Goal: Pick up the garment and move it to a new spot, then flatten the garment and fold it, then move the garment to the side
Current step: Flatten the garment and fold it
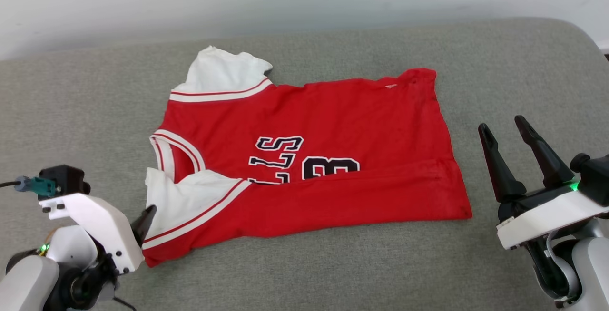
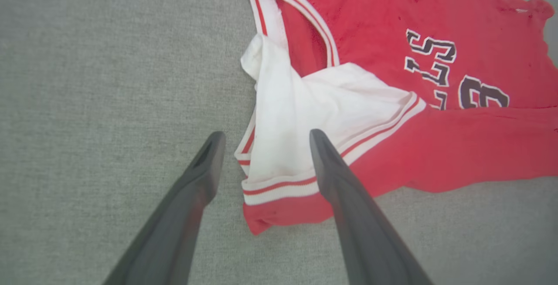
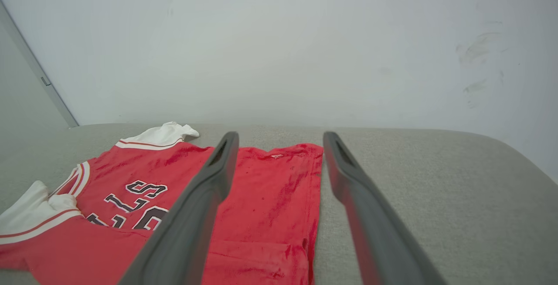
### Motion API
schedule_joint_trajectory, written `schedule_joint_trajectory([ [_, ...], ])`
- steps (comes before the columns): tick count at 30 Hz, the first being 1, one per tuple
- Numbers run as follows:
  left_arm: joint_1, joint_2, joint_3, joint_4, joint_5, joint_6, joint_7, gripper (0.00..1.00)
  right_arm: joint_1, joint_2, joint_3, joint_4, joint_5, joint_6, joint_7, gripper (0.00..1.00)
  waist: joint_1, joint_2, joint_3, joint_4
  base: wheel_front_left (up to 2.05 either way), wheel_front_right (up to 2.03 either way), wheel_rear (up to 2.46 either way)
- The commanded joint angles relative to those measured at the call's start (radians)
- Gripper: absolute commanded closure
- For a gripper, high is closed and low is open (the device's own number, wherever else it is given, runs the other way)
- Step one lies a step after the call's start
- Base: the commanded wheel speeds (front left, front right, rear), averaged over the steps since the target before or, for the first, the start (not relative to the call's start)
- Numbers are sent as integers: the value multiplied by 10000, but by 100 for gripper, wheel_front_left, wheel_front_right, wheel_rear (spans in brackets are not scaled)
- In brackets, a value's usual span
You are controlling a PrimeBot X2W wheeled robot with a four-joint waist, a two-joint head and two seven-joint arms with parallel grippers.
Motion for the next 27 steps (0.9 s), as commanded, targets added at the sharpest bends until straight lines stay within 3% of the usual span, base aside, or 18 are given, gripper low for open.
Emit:
schedule_joint_trajectory([
  [1,216,123,-38,-196,-154,196,385,0,160,162,-121,-332,-120,-7,60,0,0,0,251,-179,0,0,0],
  [5,398,177,-29,-193,-379,376,732,0,236,356,-226,-653,-221,-7,164,0,0,0,535,-341,0,0,0],
  [13,725,-398,-262,761,-1099,283,1345,0,194,566,-375,-865,-167,-7,321,0,0,0,1082,-595,0,0,0],
  [14,737,-485,-373,902,-1149,243,1418,20,185,586,-423,-826,-128,-7,361,0,0,0,1107,-603,0,0,0],
  [15,720,-597,-468,1005,-1202,167,1480,53,169,589,-447,-802,-100,-7,377,0,0,0,1126,-603,0,0,0],
  [16,700,-723,-522,1077,-1245,92,1462,100,144,579,-465,-806,-59,-7,371,0,0,0,1140,-597,0,0,0],
  [19,593,-952,-580,1228,-1258,-152,1292,100,154,547,-589,-729,107,-7,556,0,0,0,1114,-549,0,0,0],
  [27,127,-670,-15,1019,-783,-514,85,100,396,312,-1128,-627,670,-7,1611,0,0,0,727,-306,0,0,0],
])
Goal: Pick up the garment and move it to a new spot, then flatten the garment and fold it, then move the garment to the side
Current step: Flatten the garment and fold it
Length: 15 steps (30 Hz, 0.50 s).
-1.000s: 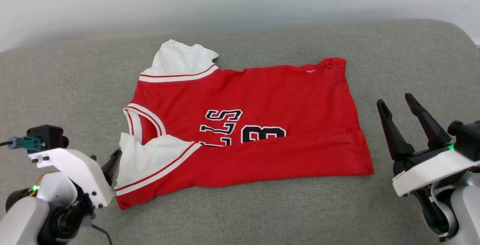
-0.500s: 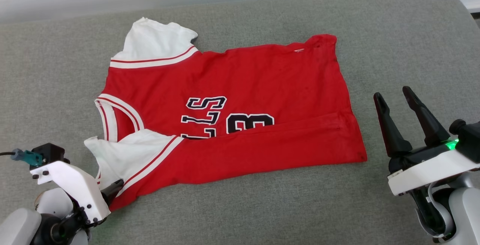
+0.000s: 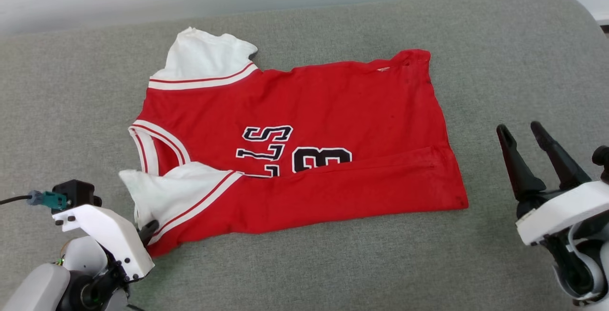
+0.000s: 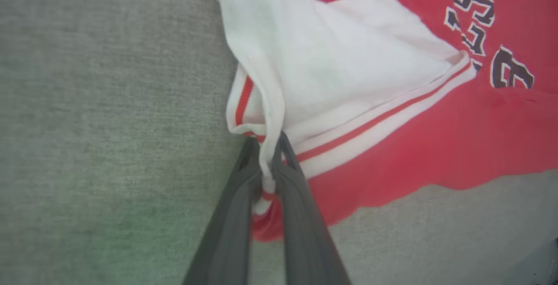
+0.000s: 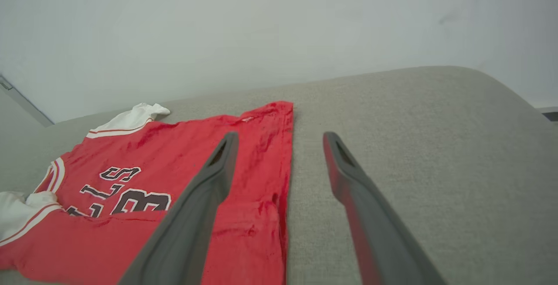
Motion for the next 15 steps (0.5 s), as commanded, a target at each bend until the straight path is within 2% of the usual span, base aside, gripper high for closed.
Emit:
schedule_joint_trajectory([
  [1,-28,-11,54,-108,109,-22,-154,100,172,-122,-130,118,133,-7,405,0,0,0,-126,81,0,0,0],
  [8,37,287,192,-1400,582,250,-644,100,-41,-465,-300,979,761,-7,3886,0,0,0,-255,336,0,0,0],
  [15,-314,285,15,-2289,935,475,-590,100,-777,-427,280,1857,1127,-7,5757,0,0,0,206,619,0,0,0],
])
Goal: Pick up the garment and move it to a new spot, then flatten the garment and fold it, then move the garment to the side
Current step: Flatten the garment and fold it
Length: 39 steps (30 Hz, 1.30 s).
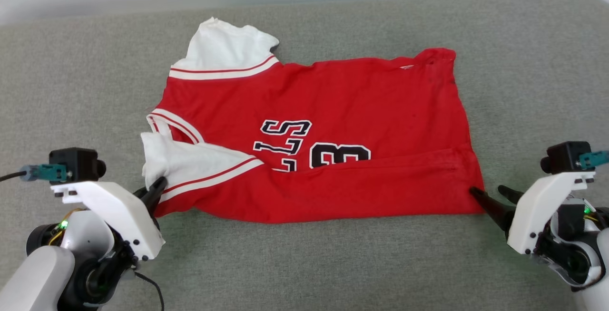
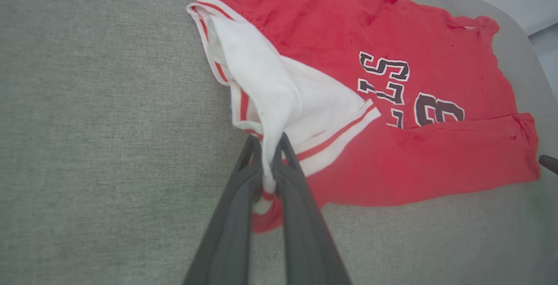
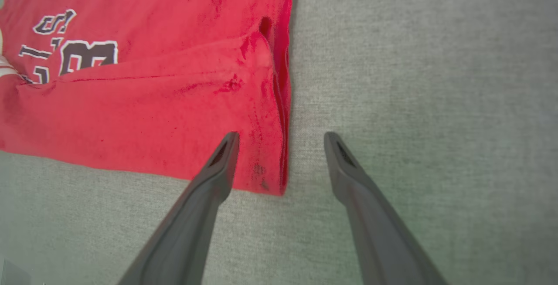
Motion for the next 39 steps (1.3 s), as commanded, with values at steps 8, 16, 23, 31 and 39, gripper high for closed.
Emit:
schedule_joint_trajectory([
  [8,-521,-215,-297,-104,257,89,60,100,-870,280,941,1265,395,-6,1255,0,0,0,560,322,0,0,0],
  [16,-525,-348,-296,83,22,-82,85,100,-1419,86,1476,1475,795,6,1216,100,0,0,498,317,0,0,0],
  [23,-249,-421,-103,182,1,-97,-352,100,-1574,-333,1639,979,946,-4,781,100,0,0,-72,278,0,0,0],
  [31,497,-526,38,-99,-3,118,-859,100,-921,-547,1734,235,984,-6,780,100,0,0,-972,330,0,0,0],
  [39,2165,-485,182,-495,-309,600,-1019,100,463,-539,1337,-658,919,-6,1039,100,0,0,-1898,365,0,0,0],
])
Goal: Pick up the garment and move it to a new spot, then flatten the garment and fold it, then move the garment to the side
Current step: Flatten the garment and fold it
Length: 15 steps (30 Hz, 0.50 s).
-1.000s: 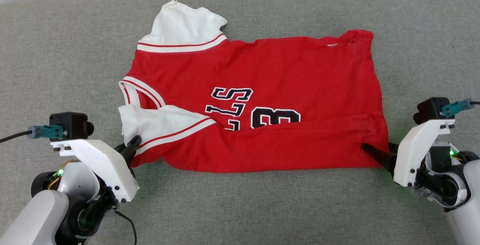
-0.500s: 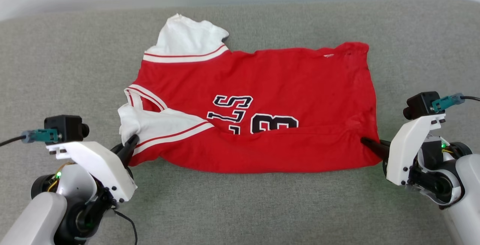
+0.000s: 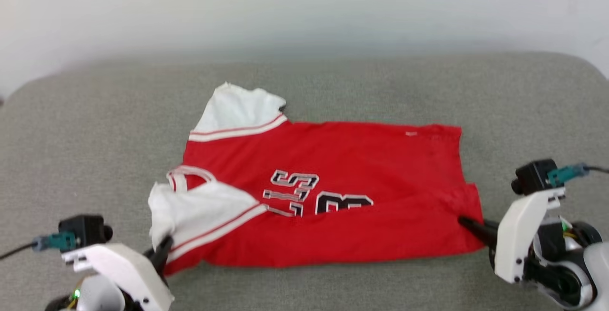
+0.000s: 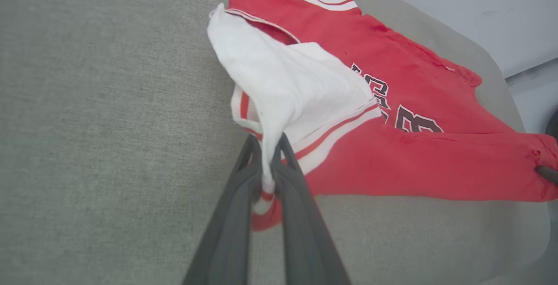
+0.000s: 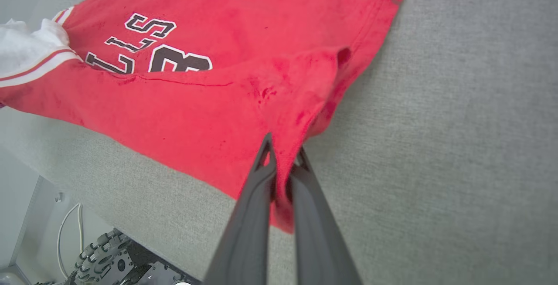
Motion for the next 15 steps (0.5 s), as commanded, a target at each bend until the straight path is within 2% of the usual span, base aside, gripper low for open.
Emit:
schedule_joint_trajectory([
  [1,476,44,92,-100,-125,116,-54,100,494,21,-231,-155,-16,-4,130,100,0,0,-342,19,0,0,0],
  [5,1085,21,57,-78,-351,217,77,100,1231,187,-705,-316,-215,-4,369,100,0,0,-503,35,0,0,0],
  [9,1110,-367,-207,497,-606,155,262,100,1736,512,-1133,-73,-480,-4,430,100,0,0,-422,66,0,0,0],
  [10,973,-454,-215,706,-609,145,233,76,1804,589,-1185,29,-555,-4,376,29,0,0,-393,63,0,0,0],
  [11,831,-549,-205,901,-600,123,132,0,1863,641,-1197,100,-629,-4,301,0,0,0,-363,60,0,0,0],
  [15,572,-797,-227,1421,-534,-68,-130,0,1883,745,-1106,70,-686,-4,-198,0,0,0,-307,-1,0,0,0],
])
